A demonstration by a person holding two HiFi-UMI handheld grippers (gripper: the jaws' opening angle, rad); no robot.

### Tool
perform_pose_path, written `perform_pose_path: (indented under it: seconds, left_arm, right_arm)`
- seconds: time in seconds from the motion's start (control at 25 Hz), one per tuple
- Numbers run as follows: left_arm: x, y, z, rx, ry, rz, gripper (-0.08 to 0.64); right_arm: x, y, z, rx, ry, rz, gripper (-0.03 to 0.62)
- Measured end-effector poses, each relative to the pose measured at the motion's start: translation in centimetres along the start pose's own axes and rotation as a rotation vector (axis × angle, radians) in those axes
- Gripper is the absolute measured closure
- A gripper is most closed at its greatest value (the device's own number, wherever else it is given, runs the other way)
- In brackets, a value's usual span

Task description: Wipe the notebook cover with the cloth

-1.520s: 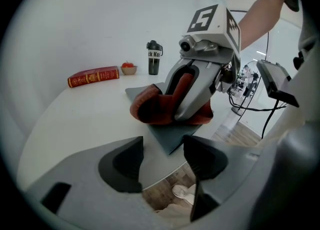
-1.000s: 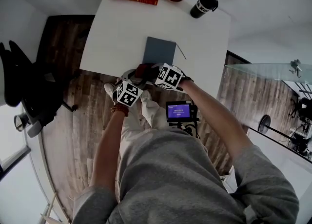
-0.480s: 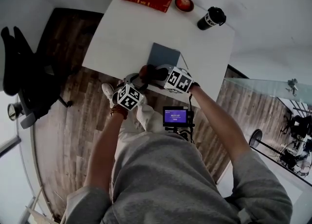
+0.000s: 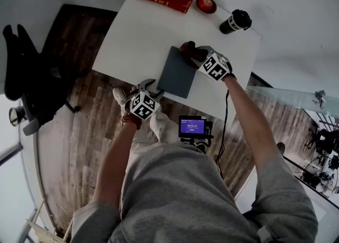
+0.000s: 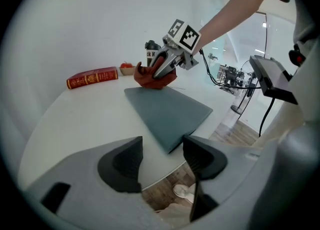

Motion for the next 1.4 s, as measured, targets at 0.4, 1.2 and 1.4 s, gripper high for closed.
perform_pose_path:
  seconds: [0.4, 1.2, 1.4]
  left_arm:
    - [0.0, 0.0, -0.1, 0.006, 0.006, 0.001, 0.318]
    - [0.0, -0.1, -0.1, 0.016, 0.013, -0.005, 0.318]
    - [0.0, -0.2, -0.1, 0.016, 0.016, -0.008, 0.318]
  right_arm:
    - [-1.8, -2.1, -0.4, 0.033, -0.125, -0.027, 0.469]
    - [-1.5, -1.8, -3.3, 0.073, -0.198, 0.009, 0.477]
    - [-1.4, -1.7, -4.1, 0.082, -0.206, 0.018, 0.477]
Point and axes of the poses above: the fingertips, and each gripper's own axes: y backward along the fingers, z to its right, x out of its top, the point moved 8 cm from there along y, backward along the fingers, and after that the axes turned 2 degrees about -x, right-handed, at the moved point
